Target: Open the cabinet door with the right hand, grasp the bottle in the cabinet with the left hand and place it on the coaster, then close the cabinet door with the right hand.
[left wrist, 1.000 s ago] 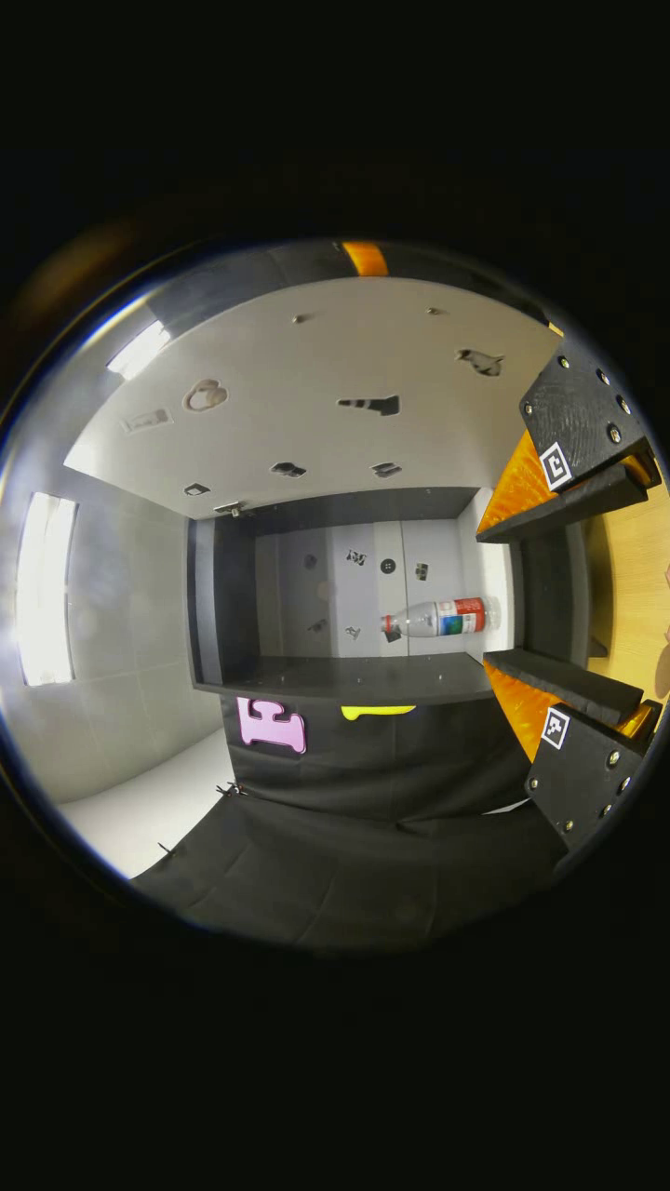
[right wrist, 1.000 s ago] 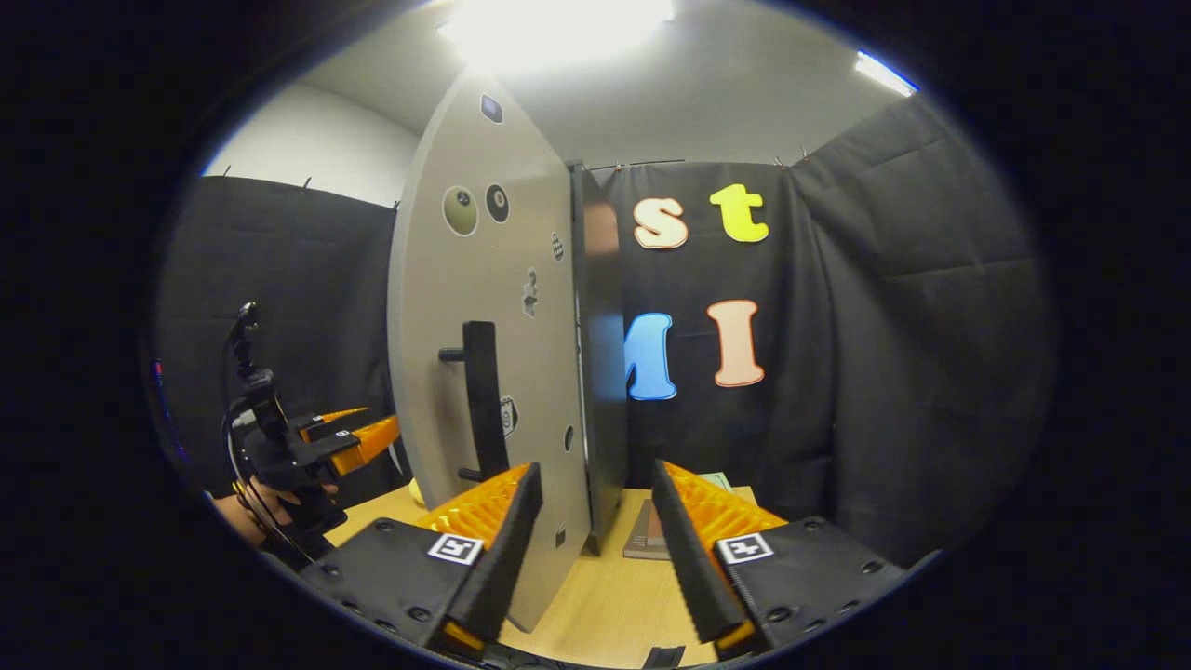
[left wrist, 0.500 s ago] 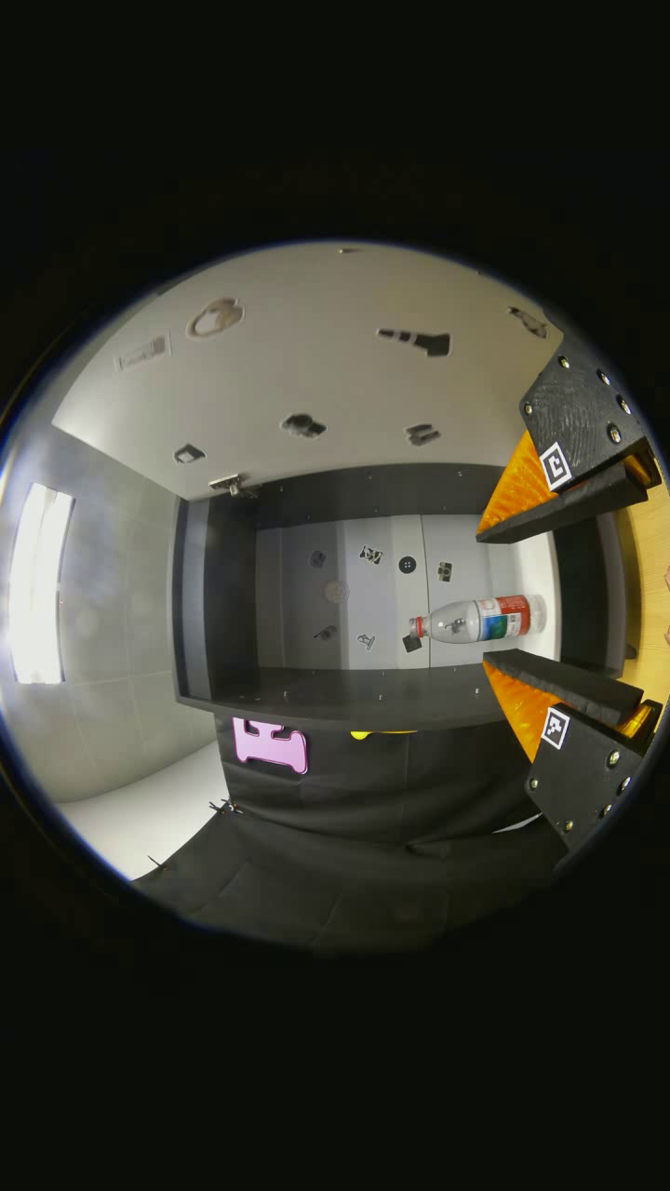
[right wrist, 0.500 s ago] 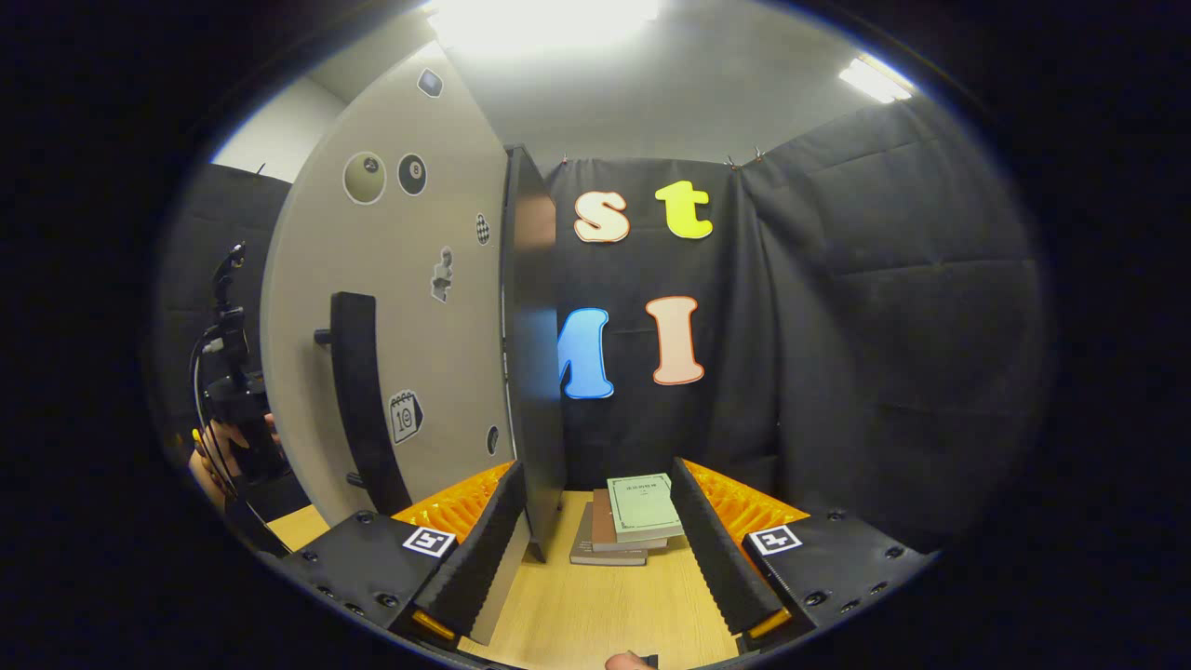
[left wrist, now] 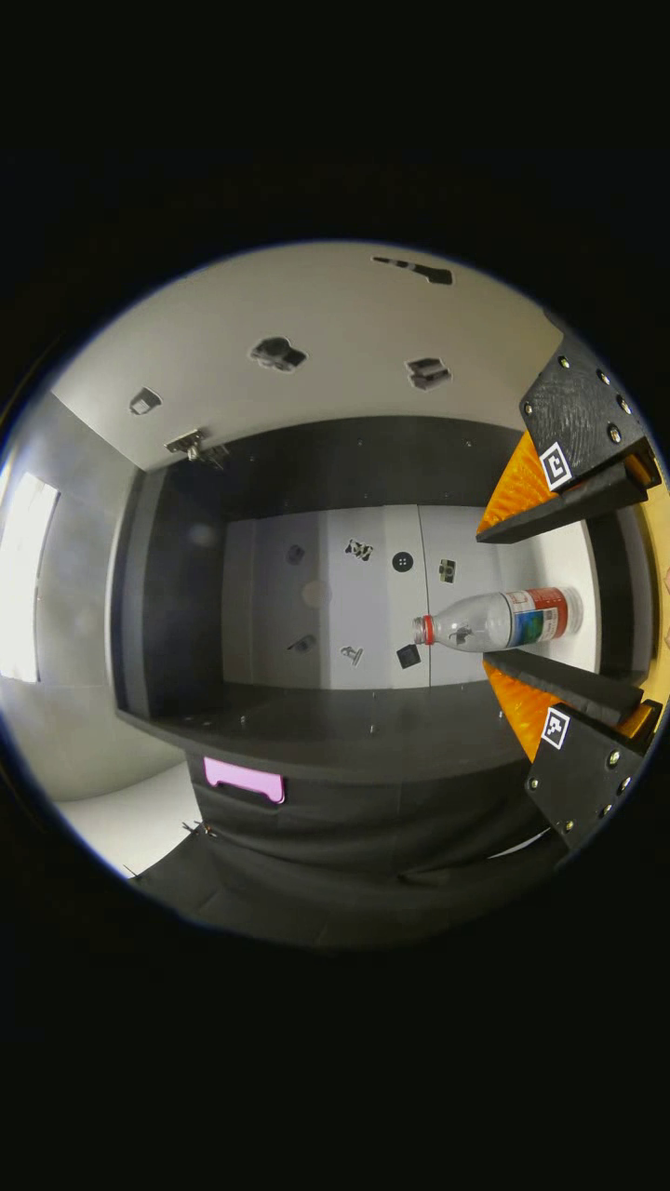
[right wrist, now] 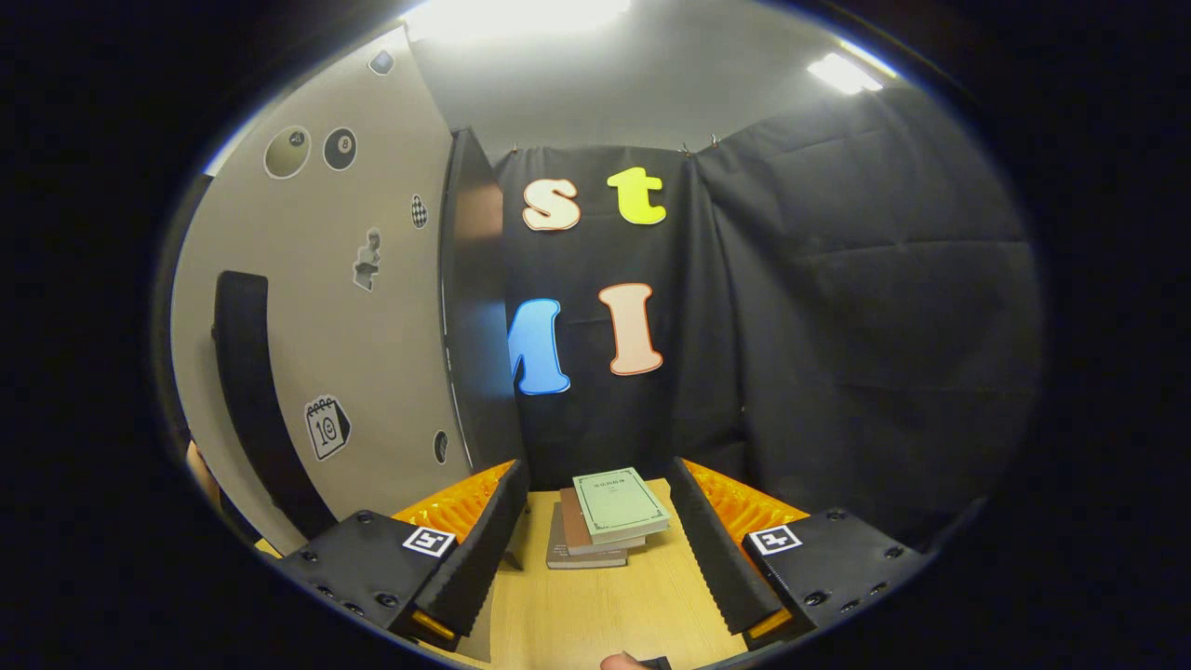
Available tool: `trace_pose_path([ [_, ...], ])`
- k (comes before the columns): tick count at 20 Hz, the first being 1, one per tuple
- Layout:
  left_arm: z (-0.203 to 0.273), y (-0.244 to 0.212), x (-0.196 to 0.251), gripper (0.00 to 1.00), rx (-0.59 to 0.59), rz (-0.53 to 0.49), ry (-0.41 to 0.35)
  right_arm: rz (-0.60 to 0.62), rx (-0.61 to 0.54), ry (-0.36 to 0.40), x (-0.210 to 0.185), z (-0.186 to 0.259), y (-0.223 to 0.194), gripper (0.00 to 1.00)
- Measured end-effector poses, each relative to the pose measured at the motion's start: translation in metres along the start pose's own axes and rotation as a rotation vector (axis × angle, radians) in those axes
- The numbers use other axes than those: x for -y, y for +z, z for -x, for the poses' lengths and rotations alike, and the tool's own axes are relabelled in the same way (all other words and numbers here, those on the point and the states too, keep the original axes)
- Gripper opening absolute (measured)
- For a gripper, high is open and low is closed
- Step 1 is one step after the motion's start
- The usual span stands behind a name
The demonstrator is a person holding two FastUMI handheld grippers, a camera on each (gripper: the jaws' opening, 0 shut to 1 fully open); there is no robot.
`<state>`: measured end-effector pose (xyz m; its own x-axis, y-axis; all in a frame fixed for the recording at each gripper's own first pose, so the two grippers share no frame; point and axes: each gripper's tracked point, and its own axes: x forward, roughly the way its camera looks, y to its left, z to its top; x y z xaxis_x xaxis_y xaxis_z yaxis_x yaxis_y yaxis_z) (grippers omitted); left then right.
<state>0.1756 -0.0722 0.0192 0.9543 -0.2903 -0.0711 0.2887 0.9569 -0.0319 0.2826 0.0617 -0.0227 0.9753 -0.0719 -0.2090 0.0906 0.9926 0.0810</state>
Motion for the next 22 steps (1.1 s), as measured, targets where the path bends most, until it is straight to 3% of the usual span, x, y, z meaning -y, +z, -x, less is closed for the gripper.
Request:
trace_pose_path([
  [3, -0.023, -0.01, -0.005, 0.67, -0.009, 0.003, -0.009, -0.001, -0.006, -0.04, 0.005, -0.001, -0.003, 0.99],
  [4, -0.029, -0.013, -0.009, 0.67, -0.009, 0.003, -0.009, -0.001, -0.007, -0.054, 0.006, -0.002, -0.003, 0.94],
  [5, -0.036, -0.016, -0.014, 0.65, -0.012, 0.003, -0.007, -0.001, -0.009, -0.066, 0.006, -0.003, -0.004, 0.99],
  [9, -0.064, -0.036, -0.023, 0.66, -0.049, 0.018, -0.01, 0.007, -0.017, -0.115, 0.009, -0.005, -0.009, 0.99],
  [10, -0.069, -0.041, -0.026, 0.66, -0.058, 0.016, -0.012, 0.001, -0.018, -0.124, 0.01, -0.006, -0.009, 0.94],
  [12, -0.08, -0.05, -0.027, 0.64, -0.072, 0.016, -0.016, -0.017, -0.025, -0.132, 0.008, -0.007, -0.012, 0.99],
  [13, -0.084, -0.054, -0.026, 0.64, -0.079, 0.017, -0.02, -0.021, -0.028, -0.137, 0.007, -0.009, -0.014, 0.94],
  [14, -0.088, -0.057, -0.028, 0.66, -0.085, 0.018, -0.028, -0.021, -0.033, -0.142, 0.007, -0.009, -0.016, 0.99],
  [22, -0.113, -0.076, -0.03, 0.66, -0.128, 0.022, -0.044, -0.008, -0.052, -0.153, -0.002, -0.011, -0.025, 0.99],
])
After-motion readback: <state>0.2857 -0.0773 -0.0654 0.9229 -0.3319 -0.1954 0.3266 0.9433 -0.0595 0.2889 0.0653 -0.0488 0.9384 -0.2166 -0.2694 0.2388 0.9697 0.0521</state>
